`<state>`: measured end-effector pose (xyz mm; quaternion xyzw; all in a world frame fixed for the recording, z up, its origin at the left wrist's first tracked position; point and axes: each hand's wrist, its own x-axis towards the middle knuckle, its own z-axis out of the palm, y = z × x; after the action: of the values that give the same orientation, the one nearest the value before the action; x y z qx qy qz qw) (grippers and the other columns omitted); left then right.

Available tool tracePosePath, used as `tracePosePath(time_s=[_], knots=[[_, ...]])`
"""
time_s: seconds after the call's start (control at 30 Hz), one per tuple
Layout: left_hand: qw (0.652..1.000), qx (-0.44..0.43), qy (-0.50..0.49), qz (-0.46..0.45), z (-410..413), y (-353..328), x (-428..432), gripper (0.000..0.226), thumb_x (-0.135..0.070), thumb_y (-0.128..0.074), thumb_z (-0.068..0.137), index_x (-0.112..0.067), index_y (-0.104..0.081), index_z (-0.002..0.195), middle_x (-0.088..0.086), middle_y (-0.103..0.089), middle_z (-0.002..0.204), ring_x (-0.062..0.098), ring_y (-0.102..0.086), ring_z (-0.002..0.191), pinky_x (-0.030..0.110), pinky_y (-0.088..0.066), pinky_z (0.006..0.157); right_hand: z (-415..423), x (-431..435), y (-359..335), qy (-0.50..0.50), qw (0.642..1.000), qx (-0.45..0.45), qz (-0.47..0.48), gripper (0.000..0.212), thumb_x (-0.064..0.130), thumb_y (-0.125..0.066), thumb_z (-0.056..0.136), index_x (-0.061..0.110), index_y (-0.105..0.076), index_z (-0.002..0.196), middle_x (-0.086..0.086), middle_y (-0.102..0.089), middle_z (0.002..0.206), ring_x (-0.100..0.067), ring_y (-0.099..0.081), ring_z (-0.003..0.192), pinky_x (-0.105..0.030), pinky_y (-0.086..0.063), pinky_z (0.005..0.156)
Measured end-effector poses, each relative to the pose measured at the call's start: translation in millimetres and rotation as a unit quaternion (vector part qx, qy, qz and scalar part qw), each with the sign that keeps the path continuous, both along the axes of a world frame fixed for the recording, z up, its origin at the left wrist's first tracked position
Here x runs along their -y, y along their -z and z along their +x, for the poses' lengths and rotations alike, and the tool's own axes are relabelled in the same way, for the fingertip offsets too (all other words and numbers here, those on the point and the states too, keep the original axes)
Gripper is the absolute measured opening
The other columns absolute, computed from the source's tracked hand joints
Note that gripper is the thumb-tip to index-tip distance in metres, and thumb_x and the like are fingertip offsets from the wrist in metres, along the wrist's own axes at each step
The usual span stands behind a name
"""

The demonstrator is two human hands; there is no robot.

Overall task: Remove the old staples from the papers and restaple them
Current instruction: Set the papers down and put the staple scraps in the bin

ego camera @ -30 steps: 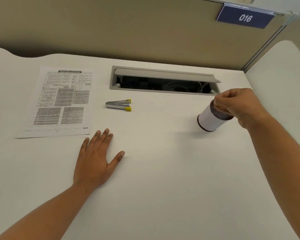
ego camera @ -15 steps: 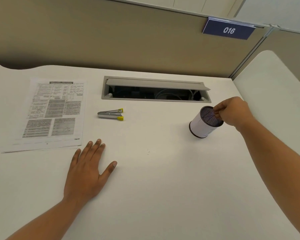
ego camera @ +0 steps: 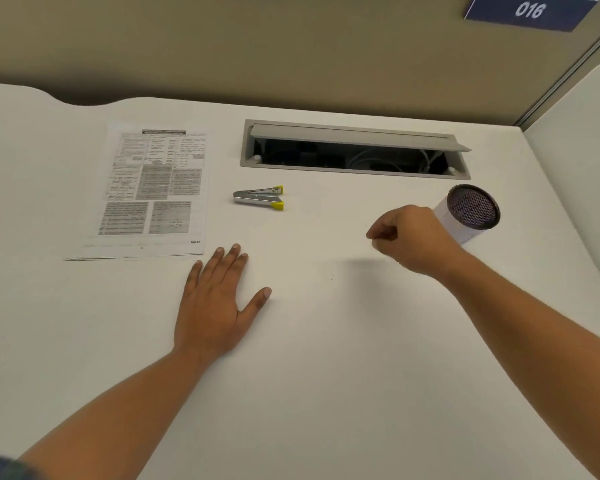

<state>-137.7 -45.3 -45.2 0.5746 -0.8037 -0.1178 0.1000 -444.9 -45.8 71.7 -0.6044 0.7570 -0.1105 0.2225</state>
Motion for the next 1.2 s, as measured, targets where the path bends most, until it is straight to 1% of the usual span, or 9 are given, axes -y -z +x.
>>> tracePosePath(time_s=[0.07,0.17,0.3,0.47,0.63,0.8,0.97,1.07,1.2], knots=[[1.000,-0.004,0.000,0.001,-0.1,0.1,-0.1,0.078,-0.072,-0.024,0.090,-0.023,-0.034,0.150,-0.009,-0.025,0.162,0.010,-0.015,0.151,0.040,-0.010,0.123,21.8,-3.6,18.0,-0.042,0.998,-0.008,0.035,0.016,0.010,-0.068,0.087,0.014,-0.075,0.101,-0.002,-0.074,0.097,-0.016,-0.068,0.088,-0.025,-0.054,0.079],[1.000,-0.007,0.000,0.002,0.1,0.8,0.1,0.077,-0.071,-0.025,0.090,-0.023,-0.034,0.150,-0.009,-0.025,0.162,0.010,-0.014,0.151,0.040,-0.010,0.123,38.4,-3.2,38.5,-0.071,0.994,-0.039,0.068,0.021,0.014,-0.071,0.085,0.014,-0.073,0.107,-0.003,-0.072,0.103,-0.021,-0.067,0.093,-0.033,-0.055,0.087],[1.000,-0.007,-0.001,0.003,0.6,0.6,0.4,0.077,-0.071,-0.025,0.090,-0.024,-0.033,0.150,-0.010,-0.023,0.162,0.010,-0.013,0.151,0.040,-0.009,0.123,45.4,1.0,50.3,-0.087,0.988,-0.085,0.096,0.015,0.022,-0.075,0.081,0.013,-0.070,0.092,-0.006,-0.069,0.097,-0.029,-0.066,0.088,-0.036,-0.056,0.078],[1.000,-0.008,-0.001,0.004,0.1,-0.4,0.4,0.077,-0.071,-0.025,0.090,-0.024,-0.032,0.150,-0.009,-0.023,0.162,0.010,-0.013,0.151,0.040,-0.008,0.123,53.4,3.1,50.4,-0.097,0.984,-0.116,0.093,0.021,0.024,-0.072,0.085,0.016,-0.070,0.104,-0.007,-0.068,0.106,-0.029,-0.065,0.092,-0.037,-0.056,0.081],[1.000,-0.007,0.001,0.004,0.3,0.0,0.1,0.077,-0.072,-0.023,0.090,-0.024,-0.031,0.151,-0.010,-0.022,0.162,0.010,-0.012,0.151,0.039,-0.008,0.123,59.0,6.3,49.0,-0.109,0.980,-0.138,0.098,0.015,0.021,-0.069,0.088,0.014,-0.071,0.102,-0.008,-0.069,0.102,-0.029,-0.066,0.090,-0.036,-0.057,0.079],[1.000,-0.007,0.000,0.002,0.1,0.2,0.4,0.076,-0.071,-0.025,0.091,-0.024,-0.032,0.150,-0.009,-0.023,0.162,0.010,-0.013,0.151,0.039,-0.008,0.123,59.1,7.8,49.2,-0.093,0.982,-0.129,0.105,0.008,0.017,-0.068,0.085,0.012,-0.072,0.089,-0.009,-0.071,0.091,-0.029,-0.067,0.081,-0.038,-0.059,0.073],[1.000,-0.004,0.000,0.003,0.4,0.5,0.4,0.077,-0.071,-0.024,0.090,-0.024,-0.032,0.150,-0.009,-0.022,0.162,0.011,-0.013,0.151,0.039,-0.007,0.123,59.6,5.7,52.1,-0.079,0.982,-0.133,0.110,0.011,0.013,-0.061,0.082,0.008,-0.069,0.085,-0.010,-0.071,0.084,-0.030,-0.068,0.075,-0.037,-0.060,0.066],[1.000,-0.003,0.001,0.003,0.2,0.6,0.4,0.077,-0.072,-0.024,0.090,-0.024,-0.032,0.150,-0.010,-0.022,0.162,0.011,-0.013,0.151,0.039,-0.007,0.123,60.5,4.3,52.7,-0.078,0.981,-0.131,0.116,0.011,0.012,-0.057,0.078,0.007,-0.066,0.082,-0.009,-0.070,0.081,-0.030,-0.067,0.073,-0.035,-0.056,0.062],[1.000,-0.003,0.000,0.002,0.5,0.9,0.0,0.076,-0.071,-0.025,0.090,-0.024,-0.032,0.150,-0.009,-0.023,0.162,0.010,-0.013,0.151,0.039,-0.008,0.123,59.7,4.5,54.8,-0.072,0.982,-0.103,0.139,0.009,0.017,-0.059,0.076,0.009,-0.062,0.077,-0.007,-0.068,0.079,-0.027,-0.065,0.071,-0.032,-0.053,0.059]])
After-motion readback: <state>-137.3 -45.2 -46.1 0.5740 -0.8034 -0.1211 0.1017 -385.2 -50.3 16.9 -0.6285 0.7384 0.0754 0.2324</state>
